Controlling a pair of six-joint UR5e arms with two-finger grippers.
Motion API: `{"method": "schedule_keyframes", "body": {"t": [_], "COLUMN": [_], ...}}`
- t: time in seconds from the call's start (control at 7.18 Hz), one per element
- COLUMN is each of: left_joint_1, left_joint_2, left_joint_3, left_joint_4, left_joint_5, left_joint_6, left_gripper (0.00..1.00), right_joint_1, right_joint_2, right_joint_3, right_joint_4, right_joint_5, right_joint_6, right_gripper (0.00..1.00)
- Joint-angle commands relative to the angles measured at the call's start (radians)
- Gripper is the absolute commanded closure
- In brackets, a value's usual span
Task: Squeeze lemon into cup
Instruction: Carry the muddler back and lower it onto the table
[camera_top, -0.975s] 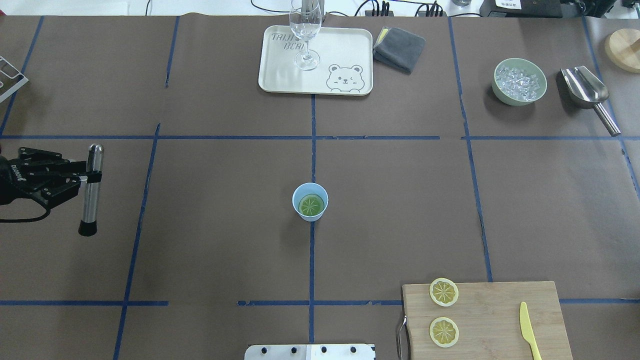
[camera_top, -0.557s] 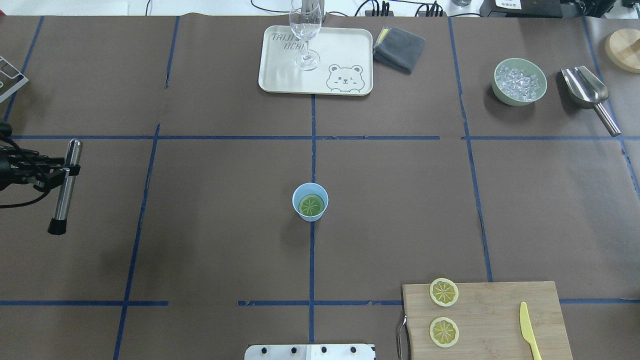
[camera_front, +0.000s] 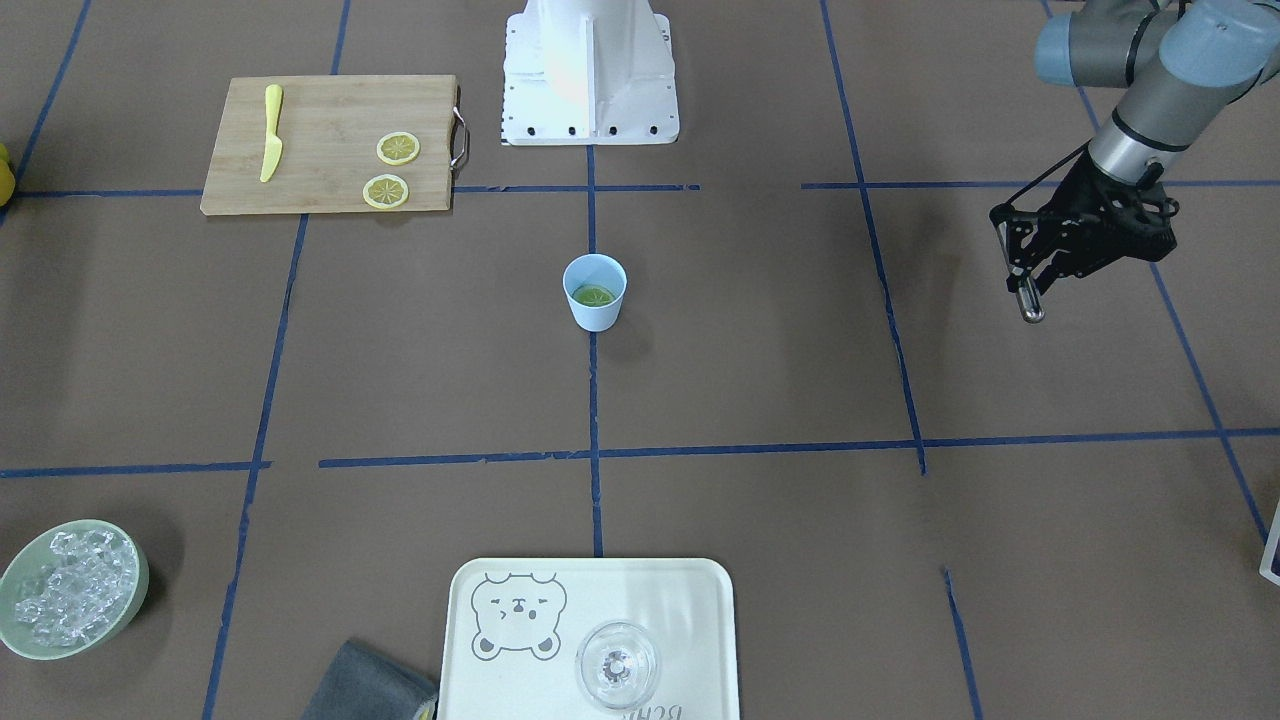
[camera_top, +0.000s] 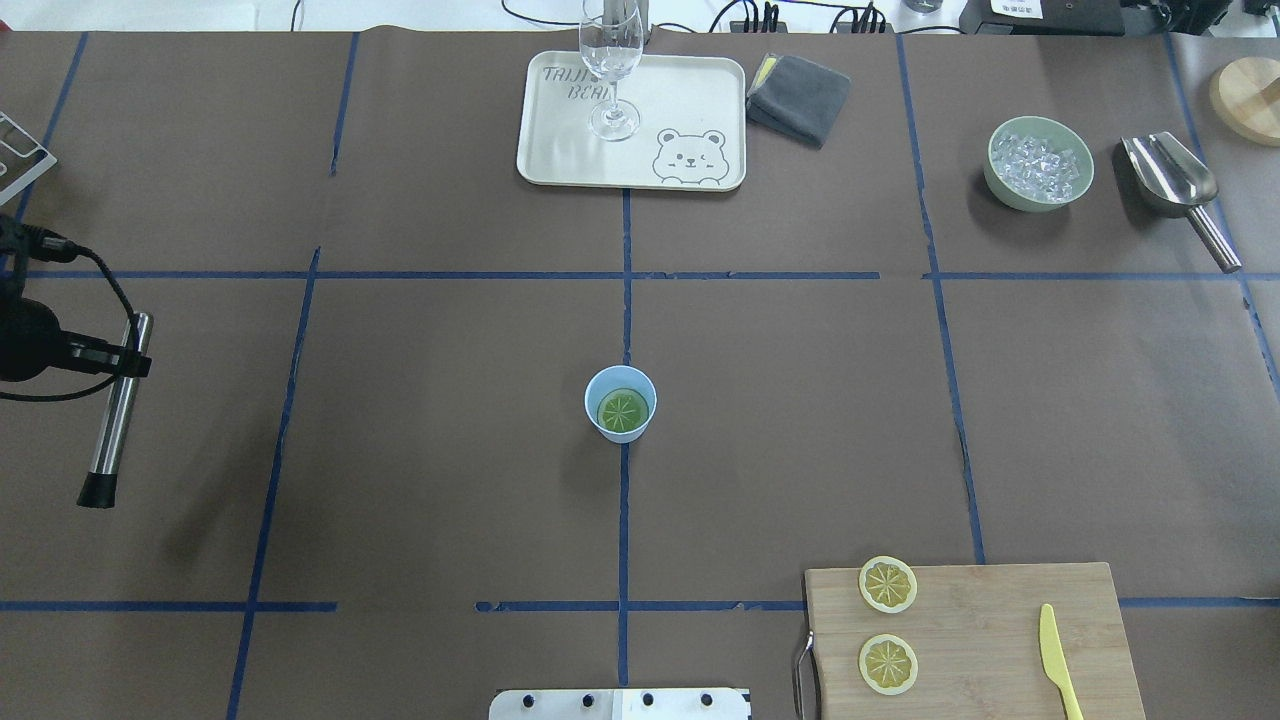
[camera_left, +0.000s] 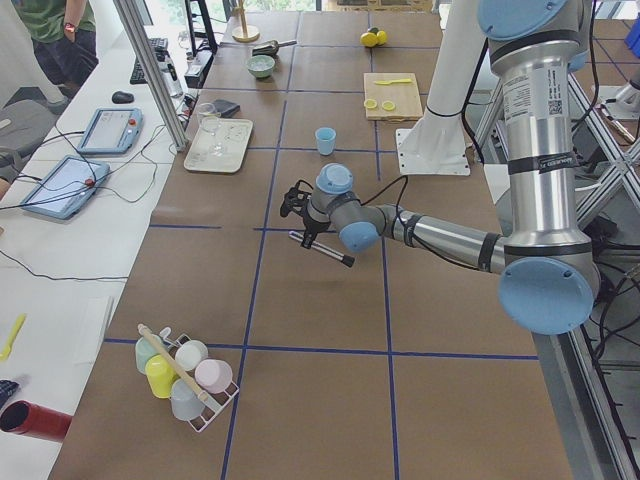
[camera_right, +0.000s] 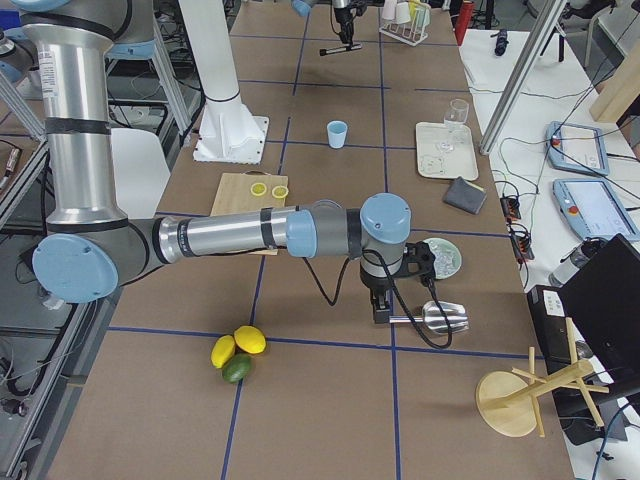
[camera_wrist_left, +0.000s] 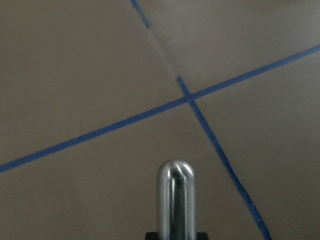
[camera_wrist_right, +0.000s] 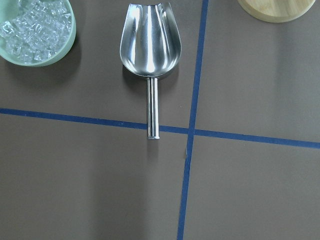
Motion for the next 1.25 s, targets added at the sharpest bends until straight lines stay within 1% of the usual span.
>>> {"method": "schedule_keyframes", "body": {"t": [0.0, 0.14, 0.28, 0.7, 0.97, 1.11], "left_joint_1": [-0.006, -0.005, -0.005, 0.0, 0.0, 0.0], "left_joint_2": [-0.135, -0.163, -0.17, -0.175, -0.175, -0.175], "left_joint_3": [0.104, 0.194, 0.233, 0.233, 0.235, 0.235], "left_joint_4": [0.171, 0.166, 0.159, 0.158, 0.158, 0.158], "left_joint_5": [-0.038, -0.036, -0.033, -0.03, -0.027, -0.027], "left_joint_6": [-0.122, -0.121, -0.115, -0.108, -0.041, -0.029], "left_gripper": [1.0, 1.0, 1.0, 1.0, 1.0, 0.64], "right_joint_1": [0.0, 0.0, 0.0, 0.0, 0.0, 0.0], "right_joint_2": [-0.001, -0.01, -0.017, -0.017, -0.019, -0.019], "right_joint_3": [0.001, -0.007, -0.005, -0.008, -0.007, -0.007], "right_joint_4": [0.01, 0.053, 0.056, 0.063, 0.063, 0.063], "right_joint_5": [-0.001, -0.003, -0.003, -0.003, -0.003, -0.003], "right_joint_6": [0.0, 0.004, 0.004, 0.004, 0.004, 0.004], "right_gripper": [0.0, 0.0, 0.0, 0.0, 0.0, 0.0]}}
